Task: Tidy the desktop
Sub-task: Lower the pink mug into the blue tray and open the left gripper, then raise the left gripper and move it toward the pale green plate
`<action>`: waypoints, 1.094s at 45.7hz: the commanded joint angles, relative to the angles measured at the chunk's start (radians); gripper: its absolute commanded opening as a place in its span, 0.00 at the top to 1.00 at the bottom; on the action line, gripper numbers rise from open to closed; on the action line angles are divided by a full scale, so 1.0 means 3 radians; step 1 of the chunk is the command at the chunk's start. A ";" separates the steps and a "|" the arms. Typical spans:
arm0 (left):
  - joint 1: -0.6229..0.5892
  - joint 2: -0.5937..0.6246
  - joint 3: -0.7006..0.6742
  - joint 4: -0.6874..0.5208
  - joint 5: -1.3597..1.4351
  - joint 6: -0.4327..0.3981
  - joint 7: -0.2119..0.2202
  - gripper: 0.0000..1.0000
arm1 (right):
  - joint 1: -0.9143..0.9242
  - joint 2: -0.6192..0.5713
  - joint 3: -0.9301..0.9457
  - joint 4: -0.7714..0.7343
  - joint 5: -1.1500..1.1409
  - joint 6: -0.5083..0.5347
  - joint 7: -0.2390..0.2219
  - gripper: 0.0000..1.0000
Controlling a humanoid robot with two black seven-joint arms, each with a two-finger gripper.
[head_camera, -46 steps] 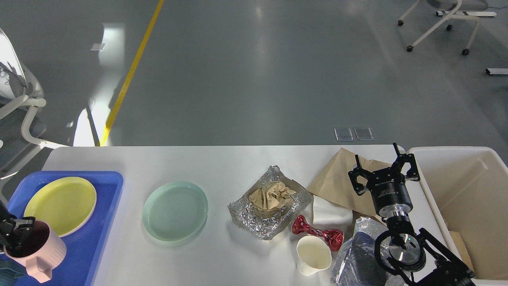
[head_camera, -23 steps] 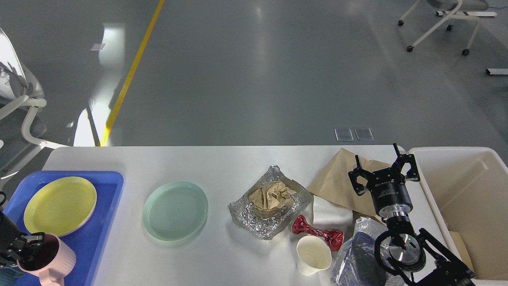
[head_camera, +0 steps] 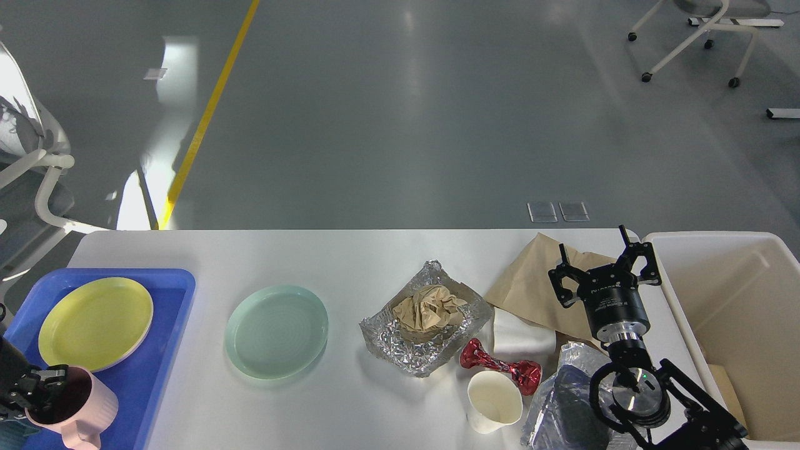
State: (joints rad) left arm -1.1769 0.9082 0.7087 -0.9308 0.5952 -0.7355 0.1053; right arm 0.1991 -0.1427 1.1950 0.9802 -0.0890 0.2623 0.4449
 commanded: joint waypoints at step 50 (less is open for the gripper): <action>-0.2176 -0.0547 0.2111 -0.0246 -0.1073 -0.0616 -0.0024 0.04 | 0.0001 0.0000 0.0000 0.0000 0.0000 0.0000 0.0000 0.00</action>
State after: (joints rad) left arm -1.6715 0.7960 1.2066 -0.9618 0.3366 -0.9061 0.0986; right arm 0.1991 -0.1427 1.1950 0.9802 -0.0890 0.2623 0.4448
